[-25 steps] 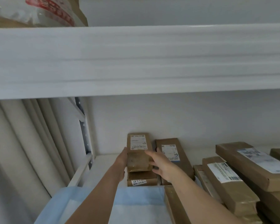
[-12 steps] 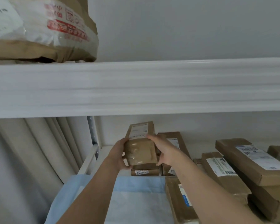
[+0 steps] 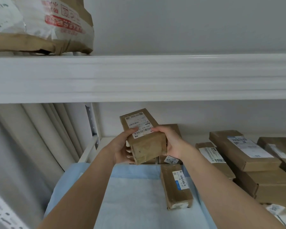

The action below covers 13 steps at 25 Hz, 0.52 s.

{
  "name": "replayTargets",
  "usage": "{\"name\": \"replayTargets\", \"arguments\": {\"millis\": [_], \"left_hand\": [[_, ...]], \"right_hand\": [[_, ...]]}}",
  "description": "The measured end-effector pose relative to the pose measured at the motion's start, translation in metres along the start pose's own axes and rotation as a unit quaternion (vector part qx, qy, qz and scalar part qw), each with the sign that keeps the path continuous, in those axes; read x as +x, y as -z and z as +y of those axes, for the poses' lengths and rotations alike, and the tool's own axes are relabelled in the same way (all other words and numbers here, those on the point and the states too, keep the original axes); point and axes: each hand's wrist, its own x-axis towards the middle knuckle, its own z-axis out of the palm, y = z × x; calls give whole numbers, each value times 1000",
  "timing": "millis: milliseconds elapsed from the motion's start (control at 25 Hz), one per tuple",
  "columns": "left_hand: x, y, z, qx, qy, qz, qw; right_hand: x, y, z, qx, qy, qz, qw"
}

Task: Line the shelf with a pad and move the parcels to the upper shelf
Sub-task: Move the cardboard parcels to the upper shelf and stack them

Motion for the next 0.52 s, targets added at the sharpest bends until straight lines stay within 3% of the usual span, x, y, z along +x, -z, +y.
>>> {"name": "replayTargets", "arguments": {"millis": [160,240,320,400,520], "left_hand": [[-5,4,-12,-61,-16,-6,998],[-12,12,-16,-130,-34,-25,991],[-15,27,-20,-186,-43,-22,981],[-16,44,-27,-232,-52,-13,971],[-11,63,-43,-283,-46,-14,958]], "right_hand": [[8,5,8,-19,-40,-8,999],[15,3,11,0,-36,24,999],[24,4,14,-29,21,133,991],[34,11,16,-110,70,252,959],[44,19,30,-239,67,343,906]]}}
